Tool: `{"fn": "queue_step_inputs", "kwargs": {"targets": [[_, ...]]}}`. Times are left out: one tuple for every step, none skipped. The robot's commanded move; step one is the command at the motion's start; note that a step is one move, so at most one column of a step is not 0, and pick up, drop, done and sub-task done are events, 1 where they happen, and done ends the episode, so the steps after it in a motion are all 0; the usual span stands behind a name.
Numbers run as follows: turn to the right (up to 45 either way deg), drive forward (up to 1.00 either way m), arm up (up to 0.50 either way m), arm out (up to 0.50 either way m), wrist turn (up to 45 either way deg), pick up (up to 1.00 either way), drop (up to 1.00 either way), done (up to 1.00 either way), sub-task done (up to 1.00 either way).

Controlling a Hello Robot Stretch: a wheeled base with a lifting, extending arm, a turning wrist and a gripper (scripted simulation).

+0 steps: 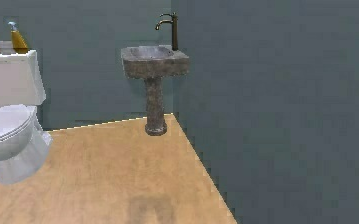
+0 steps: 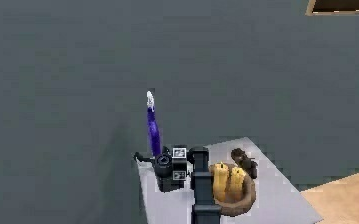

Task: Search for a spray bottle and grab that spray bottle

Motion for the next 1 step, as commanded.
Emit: {"fn": "queue_step_inputs", "kwargs": {"targets": [[0.0,0.0,0.0,0.0,0.0,0.0,0.0,1.0,0.0]]}}
